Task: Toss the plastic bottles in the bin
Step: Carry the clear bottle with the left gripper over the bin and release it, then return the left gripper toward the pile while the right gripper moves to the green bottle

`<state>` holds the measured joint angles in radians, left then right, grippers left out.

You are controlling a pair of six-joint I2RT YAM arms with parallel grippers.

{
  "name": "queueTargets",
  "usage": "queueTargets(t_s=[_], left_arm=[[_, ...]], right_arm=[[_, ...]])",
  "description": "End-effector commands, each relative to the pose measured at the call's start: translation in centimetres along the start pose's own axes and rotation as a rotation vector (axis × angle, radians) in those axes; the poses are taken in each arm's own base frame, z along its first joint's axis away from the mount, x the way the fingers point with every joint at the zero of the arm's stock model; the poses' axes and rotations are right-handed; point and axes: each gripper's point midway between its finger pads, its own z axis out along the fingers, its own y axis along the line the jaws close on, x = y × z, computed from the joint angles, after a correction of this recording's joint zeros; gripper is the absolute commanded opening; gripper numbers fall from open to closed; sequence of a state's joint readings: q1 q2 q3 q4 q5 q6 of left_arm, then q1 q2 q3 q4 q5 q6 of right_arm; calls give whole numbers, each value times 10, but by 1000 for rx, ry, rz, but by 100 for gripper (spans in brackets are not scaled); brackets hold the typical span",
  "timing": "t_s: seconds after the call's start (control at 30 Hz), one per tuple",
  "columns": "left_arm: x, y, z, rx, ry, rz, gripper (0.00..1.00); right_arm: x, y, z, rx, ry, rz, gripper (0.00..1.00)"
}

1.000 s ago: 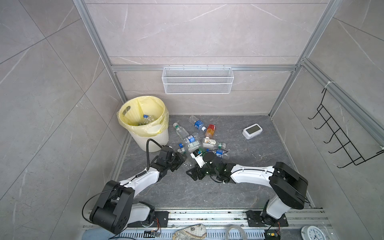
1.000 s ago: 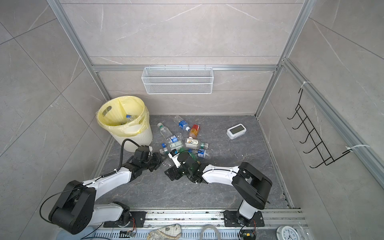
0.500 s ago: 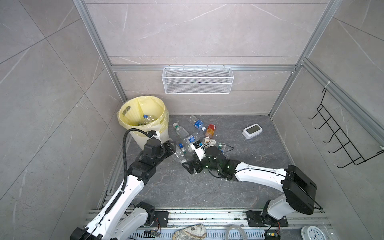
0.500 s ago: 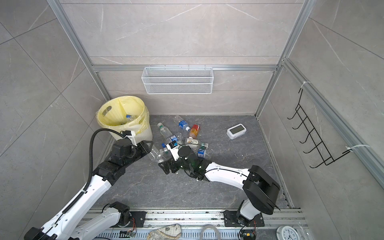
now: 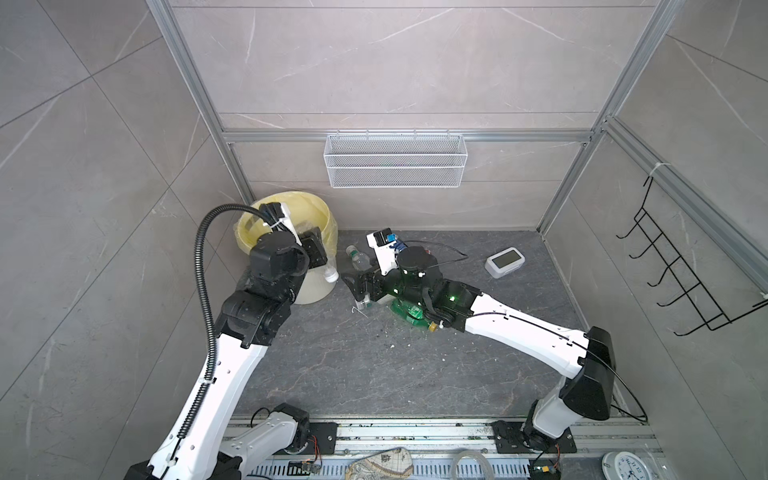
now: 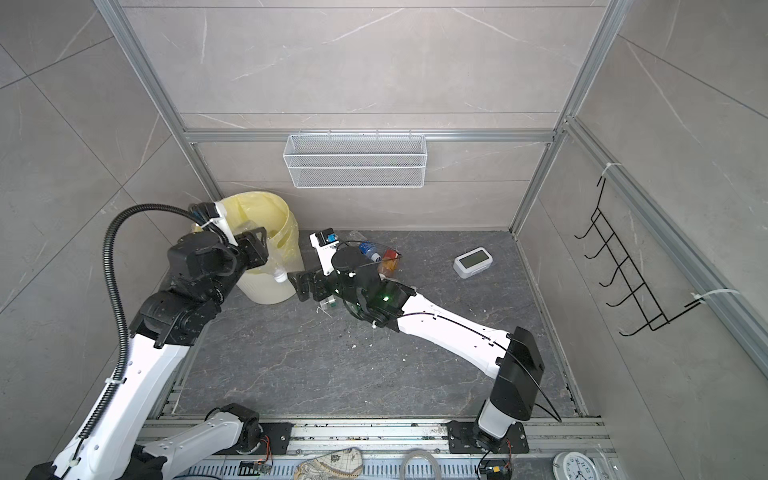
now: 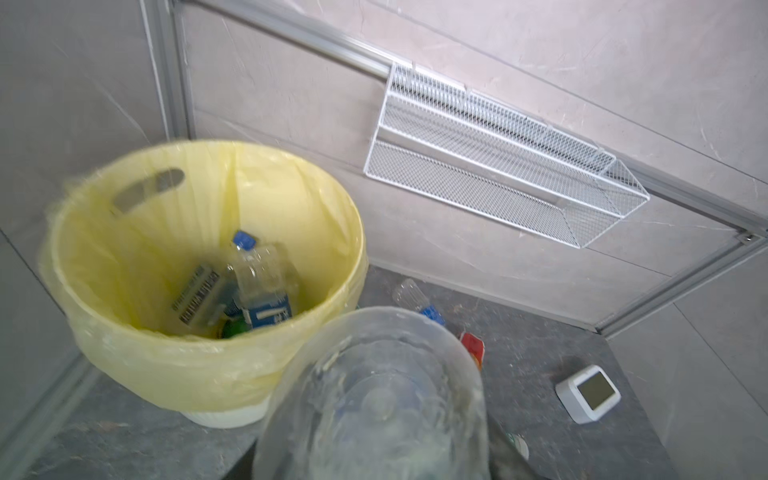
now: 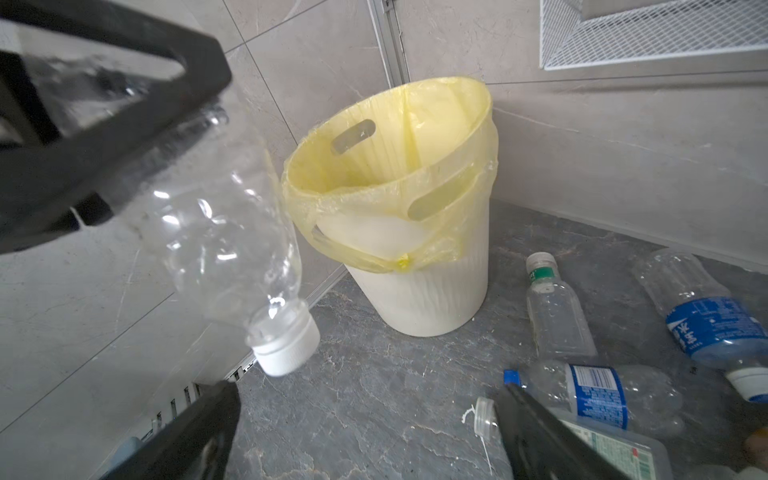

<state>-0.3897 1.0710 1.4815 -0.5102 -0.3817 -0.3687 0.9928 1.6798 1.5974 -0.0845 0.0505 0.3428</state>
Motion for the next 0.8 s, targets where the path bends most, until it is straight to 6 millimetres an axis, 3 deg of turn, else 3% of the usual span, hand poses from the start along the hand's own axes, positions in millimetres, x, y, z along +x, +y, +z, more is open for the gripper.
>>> queueTargets(t_s=[0.0, 0.23, 0.33, 0.43, 0.53, 0.57, 0.67, 0.77], left_arm=[[-48, 10, -11, -90, -143, 114, 46], [-118, -2, -31, -103, -330, 190, 46], [-133, -1, -15, -153, -361, 230, 47], [-124, 28, 39, -200, -267, 193, 48], [-93, 79, 106, -232, -84, 42, 51], [-82, 90, 123, -247, -21, 11, 57], [-58, 98, 152, -250, 76, 0, 83], [-43, 91, 157, -200, 109, -37, 100]], right_arm=[[-1, 1, -2, 47, 53, -37, 99], [-19, 35, -20, -69, 56, -81, 99], [-18, 34, -19, -65, 63, -86, 99], [-11, 32, -13, -55, 89, -78, 99], [-1, 35, -8, -75, 120, -53, 99], [3, 36, -8, -84, 127, -45, 99], [12, 34, -12, -78, 146, -40, 99], [16, 29, -17, -57, 149, -48, 99]])
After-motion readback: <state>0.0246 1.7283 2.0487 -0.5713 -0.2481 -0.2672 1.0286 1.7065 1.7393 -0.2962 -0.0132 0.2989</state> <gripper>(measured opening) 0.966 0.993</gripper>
